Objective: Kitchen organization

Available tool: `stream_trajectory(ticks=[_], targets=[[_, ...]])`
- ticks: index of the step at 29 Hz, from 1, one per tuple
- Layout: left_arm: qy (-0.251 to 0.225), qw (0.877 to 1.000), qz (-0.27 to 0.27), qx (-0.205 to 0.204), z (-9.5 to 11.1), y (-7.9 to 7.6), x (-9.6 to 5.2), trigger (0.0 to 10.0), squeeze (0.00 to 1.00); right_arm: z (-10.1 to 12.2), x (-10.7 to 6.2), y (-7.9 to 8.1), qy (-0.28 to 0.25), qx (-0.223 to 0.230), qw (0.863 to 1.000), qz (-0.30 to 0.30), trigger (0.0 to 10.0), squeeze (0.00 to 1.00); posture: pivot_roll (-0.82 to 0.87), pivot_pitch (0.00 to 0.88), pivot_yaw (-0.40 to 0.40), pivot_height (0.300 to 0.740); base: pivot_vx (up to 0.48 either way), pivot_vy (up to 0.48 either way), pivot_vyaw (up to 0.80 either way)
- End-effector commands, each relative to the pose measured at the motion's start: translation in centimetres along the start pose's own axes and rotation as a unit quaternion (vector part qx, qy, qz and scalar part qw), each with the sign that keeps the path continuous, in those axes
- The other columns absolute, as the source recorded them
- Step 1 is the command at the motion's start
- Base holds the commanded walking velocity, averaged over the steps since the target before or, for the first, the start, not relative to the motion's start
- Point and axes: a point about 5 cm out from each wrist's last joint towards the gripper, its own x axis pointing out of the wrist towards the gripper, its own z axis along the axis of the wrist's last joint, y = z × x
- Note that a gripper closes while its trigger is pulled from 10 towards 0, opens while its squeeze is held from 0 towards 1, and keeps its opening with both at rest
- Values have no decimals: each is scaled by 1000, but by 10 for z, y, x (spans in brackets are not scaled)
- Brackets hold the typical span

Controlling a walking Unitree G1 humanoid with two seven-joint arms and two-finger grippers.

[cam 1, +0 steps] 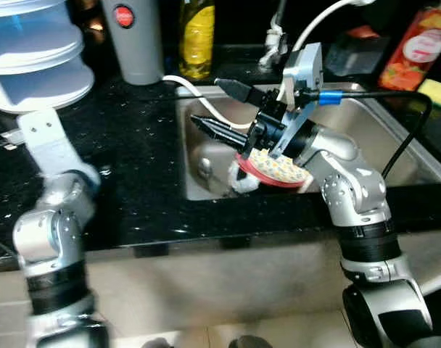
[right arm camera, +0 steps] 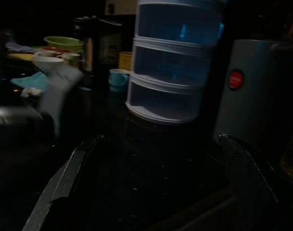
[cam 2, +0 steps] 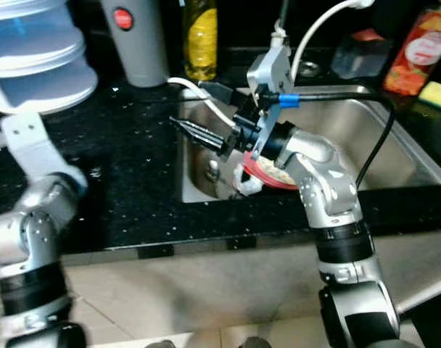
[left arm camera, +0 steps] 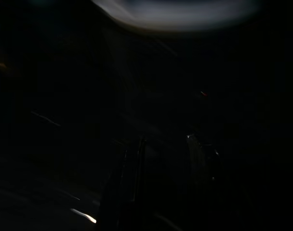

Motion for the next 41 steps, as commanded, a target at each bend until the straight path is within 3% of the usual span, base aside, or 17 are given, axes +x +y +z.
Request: stream_trajectory(ticks=[1, 3, 6, 13, 17, 22, 24, 27, 28, 29, 30, 31, 33, 34, 37, 38, 41], targets=[[-18, 999, 47, 4, 8, 21, 6, 10000, 0, 1, 1, 0, -1, 4, 1000, -5, 10000, 0, 137, 38, -36, 740, 0, 0, 0], [-15, 998, 64, -2, 10, 31, 9, 10000, 0, -1, 2, -2, 8, 3, 1000, -12, 10000, 0, 138, 39, -36, 740, 0, 0, 0], [8, 990, 138, -7, 5, 72, 18, 10000, 0, -8, 3, -6, 36, -12, 999, -25, 10000, 0, 137, 44, -38, 740, 0, 0, 0], [30, 984, 177, -18, -8, 99, 24, 10000, 0, -4, 3, -5, 33, -13, 999, -17, 10000, 0, 132, 50, -45, 740, 0, 0, 0], [39, 988, 145, -38, -17, 111, 33, 10000, 0, -2, 3, -2, 28, -12, 1000, -8, 10000, 0, 130, 53, -49, 740, 0, 0, 0], [71, 989, 91, -87, -29, 112, 36, 10000, 0, 0, 3, 0, 25, -11, 1000, -4, 10000, 0, 123, 56, -49, 740, 0, 0, 0], [93, 987, 72, -111, -37, 106, 35, 10000, 0, 0, 3, -1, 24, -11, 1000, -4, 10000, 0, 123, 56, -47, 740, 0, 0, 0], [154, 973, 38, -169, -67, 75, 24, 10000, 0, 1, 2, -1, 19, -9, 1000, -2, 10000, 0, 119, 54, -40, 740, 0, 0, 0], [154, 973, 38, -169, -67, 75, 24, 10000, 0, 1, 2, -1, 19, -9, 1000, -2, 10000, 0, 119, 54, -40, 740, 0, 0, 0], [165, 971, 37, -171, -74, 65, 21, 10000, 0, 1, 2, -1, 17, -7, 1000, 0, 10000, 0, 117, 53, -39, 740, 0, 0, 0], [187, 966, 31, -176, -86, 44, 15, 10000, 0, 1, 2, -1, 17, -6, 1000, 2, 10000, 0, 117, 53, -39, 740, 0, 0, 0], [187, 966, 31, -176, -86, 44, 15, 10000, 0, 1, 2, -1, 17, -6, 1000, 2, 10000, 0, 117, 53, -39, 740, 0, 0, 0], [201, 962, -15, -182, -91, 13, 8, 10000, 0, 2, 2, -1, 15, -4, 1000, 7, 10000, 0, 118, 50, -43, 740, 0, 0, 0], [201, 962, -15, -182, -91, 13, 8, 10000, 0, 2, 2, -1, 15, -4, 1000, 7, 10000, 0, 118, 50, -43, 740, 0, 0, 0], [223, 947, -106, -205, -91, -35, -2, 10000, 0, 2, 2, 0, 13, -2, 1000, 11, 10000, 0, 117, 48, -45, 740, 0, 0, 0], [223, 947, -106, -205, -91, -35, -2, 10000, 0, 2, 2, 0, 13, -2, 1000, 11, 10000, 0, 117, 48, -45, 740, 0, 0, 0], [227, 932, -187, -212, -82, -74, -15, 10000, 0, 3, 3, -1, 11, -2, 1000, 13, 10000, 0, 117, 48, -45, 740, 0, 0, 0]])
